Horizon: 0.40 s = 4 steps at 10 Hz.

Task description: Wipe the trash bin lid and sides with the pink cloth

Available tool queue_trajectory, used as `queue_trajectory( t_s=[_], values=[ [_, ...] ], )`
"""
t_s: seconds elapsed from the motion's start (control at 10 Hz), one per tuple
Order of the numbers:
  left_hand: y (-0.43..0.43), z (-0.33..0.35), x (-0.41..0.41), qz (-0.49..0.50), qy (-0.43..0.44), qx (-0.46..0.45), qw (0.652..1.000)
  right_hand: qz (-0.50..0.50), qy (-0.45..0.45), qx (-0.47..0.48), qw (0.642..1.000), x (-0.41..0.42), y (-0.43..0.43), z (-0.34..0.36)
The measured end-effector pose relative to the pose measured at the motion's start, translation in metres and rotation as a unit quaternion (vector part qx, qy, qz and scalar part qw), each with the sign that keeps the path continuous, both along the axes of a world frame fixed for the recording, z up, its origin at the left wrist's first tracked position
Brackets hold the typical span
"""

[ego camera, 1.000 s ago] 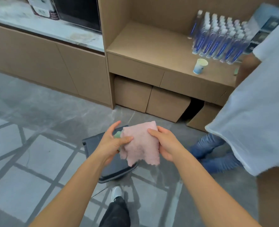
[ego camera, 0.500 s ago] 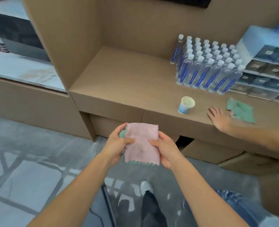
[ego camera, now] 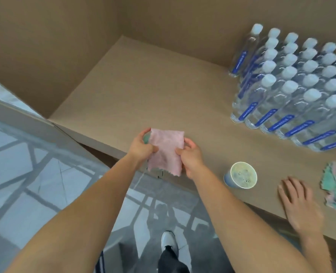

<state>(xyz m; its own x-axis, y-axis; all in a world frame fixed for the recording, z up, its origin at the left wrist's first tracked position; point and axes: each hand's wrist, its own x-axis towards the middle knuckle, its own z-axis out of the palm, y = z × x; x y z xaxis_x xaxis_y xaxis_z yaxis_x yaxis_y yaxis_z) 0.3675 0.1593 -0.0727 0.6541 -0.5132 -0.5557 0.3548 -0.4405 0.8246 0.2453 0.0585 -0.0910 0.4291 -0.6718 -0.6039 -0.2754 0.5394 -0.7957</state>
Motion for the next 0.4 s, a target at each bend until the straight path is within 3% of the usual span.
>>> queue_trajectory(
  t_s=[0.2,0.3,0.4],
  values=[
    [-0.006,-0.009,0.009,-0.051,-0.097,0.075,0.991,0.027,0.067,-0.066,0.995,0.001,-0.021,-0.012],
    [0.005,0.004,0.016,-0.076,-0.188,0.16,0.966,0.075,0.167,-0.159,0.97,-0.004,-0.019,-0.002],
    [0.023,0.032,0.021,-0.115,-0.25,0.225,0.935,0.16,0.244,-0.258,0.921,-0.009,-0.015,0.025]
  ],
)
